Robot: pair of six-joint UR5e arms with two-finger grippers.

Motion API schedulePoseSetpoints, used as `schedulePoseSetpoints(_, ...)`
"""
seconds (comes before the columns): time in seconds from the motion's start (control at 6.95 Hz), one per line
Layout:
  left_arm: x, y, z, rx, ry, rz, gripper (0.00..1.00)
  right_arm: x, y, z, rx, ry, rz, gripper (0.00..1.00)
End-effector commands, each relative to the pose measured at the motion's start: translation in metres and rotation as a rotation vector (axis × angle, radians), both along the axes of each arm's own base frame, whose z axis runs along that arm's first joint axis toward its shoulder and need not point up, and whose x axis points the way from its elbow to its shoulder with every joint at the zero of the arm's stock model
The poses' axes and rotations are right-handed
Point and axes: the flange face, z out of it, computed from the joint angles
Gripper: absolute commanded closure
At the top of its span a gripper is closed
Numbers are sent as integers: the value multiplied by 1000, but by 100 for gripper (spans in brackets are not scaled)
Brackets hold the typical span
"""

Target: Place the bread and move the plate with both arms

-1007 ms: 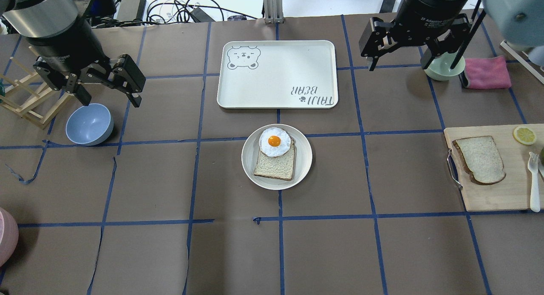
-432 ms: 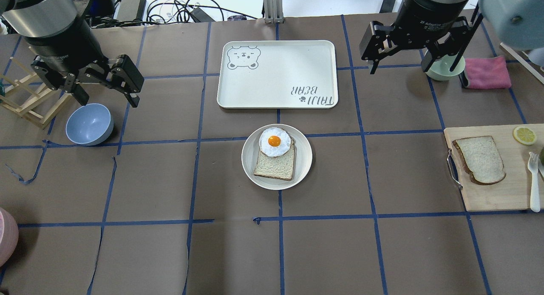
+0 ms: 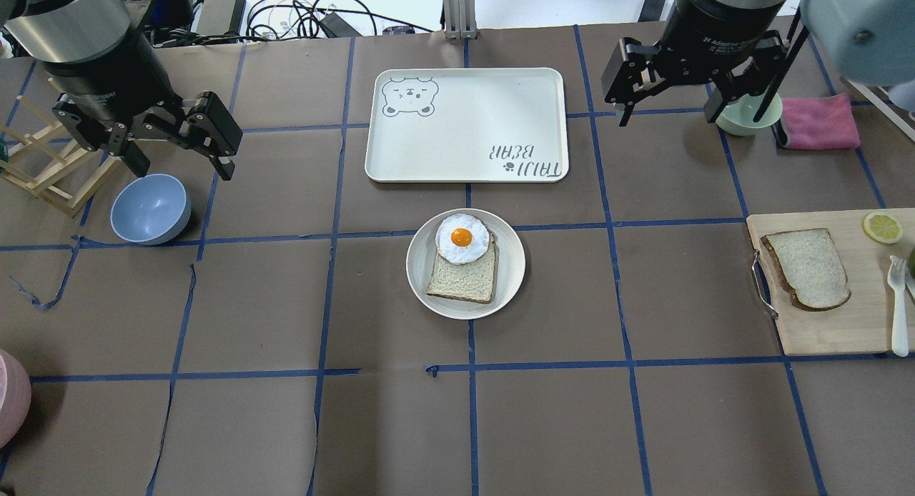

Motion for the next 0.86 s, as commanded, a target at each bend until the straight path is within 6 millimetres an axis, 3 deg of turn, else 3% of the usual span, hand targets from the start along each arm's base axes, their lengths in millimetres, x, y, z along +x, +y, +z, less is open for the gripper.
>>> schedulePoseSetpoints(0.0, 0, -1, -1, 1, 0, 0, 0, -1, -4, -7, 19, 3, -2, 0)
schedulePoseSetpoints(0.14, 0, 0, 1, -3, 1, 0, 0, -12, -7, -15, 40, 25, -8, 0)
schedulePoseSetpoints(0.29, 0, 0, 1, -5, 0, 0, 0, -40, -10, -39, 86, 24, -62, 0)
schedulePoseSetpoints(0.58, 0, -1, 0, -2, 0, 0, 0, -135, -6, -117, 189, 20, -147, 0)
schedulePoseSetpoints(0.72, 1, -1, 0, 0, 0, 2, 0, -160, -9, -154, 142, 139, -142, 5)
